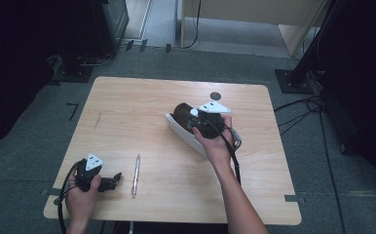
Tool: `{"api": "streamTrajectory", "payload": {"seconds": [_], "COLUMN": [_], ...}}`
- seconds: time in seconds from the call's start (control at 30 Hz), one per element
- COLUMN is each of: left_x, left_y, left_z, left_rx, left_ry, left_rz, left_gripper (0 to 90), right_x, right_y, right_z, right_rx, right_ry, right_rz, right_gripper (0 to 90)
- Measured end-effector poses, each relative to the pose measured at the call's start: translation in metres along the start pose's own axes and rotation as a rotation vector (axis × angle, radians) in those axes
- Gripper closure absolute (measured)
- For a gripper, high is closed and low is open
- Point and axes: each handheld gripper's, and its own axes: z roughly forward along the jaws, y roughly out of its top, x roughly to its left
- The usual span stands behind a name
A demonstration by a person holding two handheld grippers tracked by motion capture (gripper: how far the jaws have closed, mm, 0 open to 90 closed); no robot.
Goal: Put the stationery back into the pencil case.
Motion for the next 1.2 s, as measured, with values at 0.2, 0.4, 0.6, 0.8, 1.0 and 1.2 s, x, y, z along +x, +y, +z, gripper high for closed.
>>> {"api": "streamTrajectory", "payload": {"seconds": [0.2, 0.4, 0.6, 0.8, 1.0, 1.2], "left_x": [0.000, 0.000, 0.000, 0.000, 0.000, 0.000], "left_y": [0.000, 0.000, 0.000, 0.000, 0.000, 0.000], "left_z": [0.000, 0.000, 0.000, 0.000, 0.000, 0.000], "left_rx": [0.000, 0.001, 0.000, 0.000, -0.001, -0.001], "left_ry": [0.001, 0.000, 0.000, 0.000, 0.000, 0.000], "left_rz": [0.000, -0.001, -0.001, -0.001, -0.001, -0.001], "left_gripper": [0.0, 0.0, 0.0, 0.0, 0.0, 0.0], "right_x": [-0.003, -0.008, -0.010, -0.010, -0.012, -0.012], "right_y": [-0.007, -0.012, -0.015, -0.017, -0.019, -0.021], "right_z": [0.014, 0.021, 0.023, 0.025, 0.025, 0.026], "right_rx": [0.051, 0.083, 0.108, 0.131, 0.142, 0.151], "right_ry": [0.030, 0.041, 0.053, 0.062, 0.064, 0.067], "right_rz": [0.009, 0.029, 0.026, 0.023, 0.034, 0.041], "right_gripper": [65.3, 65.2, 65.1, 64.9, 65.1, 65.1]}}
